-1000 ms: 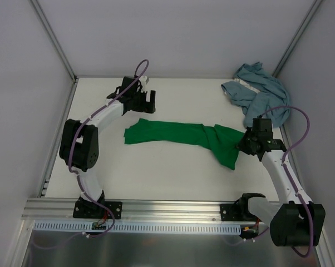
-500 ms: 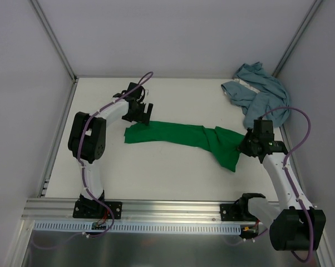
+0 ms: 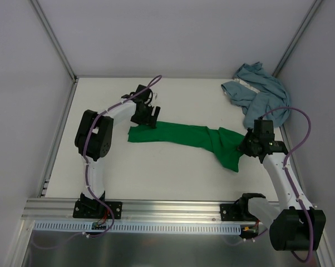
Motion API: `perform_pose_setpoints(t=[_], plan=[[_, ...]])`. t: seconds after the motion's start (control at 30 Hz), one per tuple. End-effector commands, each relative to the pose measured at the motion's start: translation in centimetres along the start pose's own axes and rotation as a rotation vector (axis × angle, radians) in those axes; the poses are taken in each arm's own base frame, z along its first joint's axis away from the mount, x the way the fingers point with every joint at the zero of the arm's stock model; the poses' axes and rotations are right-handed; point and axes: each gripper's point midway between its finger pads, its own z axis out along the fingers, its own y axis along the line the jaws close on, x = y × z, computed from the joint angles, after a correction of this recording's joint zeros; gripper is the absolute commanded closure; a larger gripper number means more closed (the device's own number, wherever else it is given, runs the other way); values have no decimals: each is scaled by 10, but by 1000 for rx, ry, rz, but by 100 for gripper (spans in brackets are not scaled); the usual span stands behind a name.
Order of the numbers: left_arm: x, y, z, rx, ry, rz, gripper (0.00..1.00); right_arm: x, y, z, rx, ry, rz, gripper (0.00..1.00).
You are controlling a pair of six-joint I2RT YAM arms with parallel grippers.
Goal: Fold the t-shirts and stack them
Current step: Flatten out the tshirt
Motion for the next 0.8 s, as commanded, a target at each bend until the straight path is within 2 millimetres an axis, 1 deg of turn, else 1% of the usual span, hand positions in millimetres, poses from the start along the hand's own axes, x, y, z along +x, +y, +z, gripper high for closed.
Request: perform_pose_setpoints(t=[0.0, 0.1, 0.17, 0.33, 0.53, 0.7, 0.77], plan=[[-22, -24, -5, 61, -52, 13, 23, -16, 7, -11, -28, -54, -1, 99], [-27, -27, -8, 58, -72, 15, 23, -10, 10, -9, -53, -28, -5, 99], [-30, -26, -11, 47, -87, 17, 23, -11, 10, -9, -55, -32, -3, 99], [-41, -25, -26, 34, -133, 27, 22, -8, 11, -6, -60, -24, 0, 99], [-45, -25, -31, 26, -147, 22, 23, -7, 12, -5, -66, -19, 3, 99], [-54, -28, -40, 22, -187, 22, 21, -7, 12, -4, -65, -18, 2, 99], [-55, -31, -39, 33, -189, 16, 21, -6, 12, -4, -68, -17, 1, 100]])
